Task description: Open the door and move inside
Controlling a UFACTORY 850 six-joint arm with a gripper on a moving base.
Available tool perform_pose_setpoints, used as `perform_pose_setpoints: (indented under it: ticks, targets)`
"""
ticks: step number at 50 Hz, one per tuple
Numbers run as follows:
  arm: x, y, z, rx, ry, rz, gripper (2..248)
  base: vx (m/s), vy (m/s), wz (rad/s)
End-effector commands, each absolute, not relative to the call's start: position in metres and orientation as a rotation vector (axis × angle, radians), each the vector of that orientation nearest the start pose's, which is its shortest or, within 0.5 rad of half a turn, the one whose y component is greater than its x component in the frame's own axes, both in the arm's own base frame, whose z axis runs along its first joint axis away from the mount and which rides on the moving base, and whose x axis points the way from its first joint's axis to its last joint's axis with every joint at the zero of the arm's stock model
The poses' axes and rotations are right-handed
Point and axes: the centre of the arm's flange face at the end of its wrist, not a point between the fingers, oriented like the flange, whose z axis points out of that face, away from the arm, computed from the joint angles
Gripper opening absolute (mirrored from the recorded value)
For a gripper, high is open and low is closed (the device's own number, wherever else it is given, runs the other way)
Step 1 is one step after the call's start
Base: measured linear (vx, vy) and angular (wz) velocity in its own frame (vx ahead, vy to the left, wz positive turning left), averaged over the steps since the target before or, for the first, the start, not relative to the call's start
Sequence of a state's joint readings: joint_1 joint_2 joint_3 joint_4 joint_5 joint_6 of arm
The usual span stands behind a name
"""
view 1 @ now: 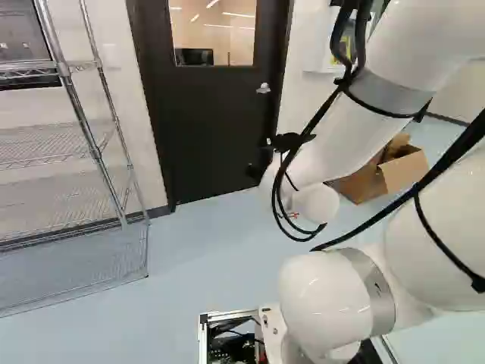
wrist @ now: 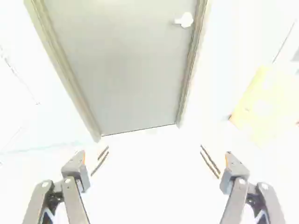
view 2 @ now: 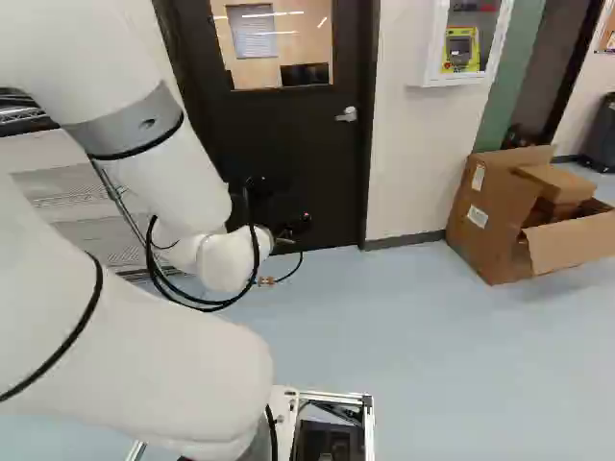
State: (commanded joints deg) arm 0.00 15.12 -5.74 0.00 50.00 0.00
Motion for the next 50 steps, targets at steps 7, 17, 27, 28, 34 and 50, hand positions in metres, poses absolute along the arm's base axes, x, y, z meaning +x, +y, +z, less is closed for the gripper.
perform_pose_setpoints:
  ticks: [7,17,27,28,34,50]
  targets:
    - [0.2752,0.0,0.3664,-2.56,0.0,-1.821,247,0.0,0.0,0.0]
    - [0.2752,0.0,0.3664,-2.56,0.0,-1.821,247,0.0,0.0,0.0]
    - [0.2752,0.0,0.3664,-2.56,0.0,-1.821,247,0.044,0.0,0.002]
    - [0.2752,0.0,0.3664,-2.56,0.0,-1.821,247,0.078,0.003,0.005]
    - [0.2752,0.0,0.3664,-2.56,0.0,-1.821,247,0.052,0.0,-0.003]
    - [0.2752,0.0,0.3664,-2.56,0.0,-1.821,247,0.043,0.0,-0.003]
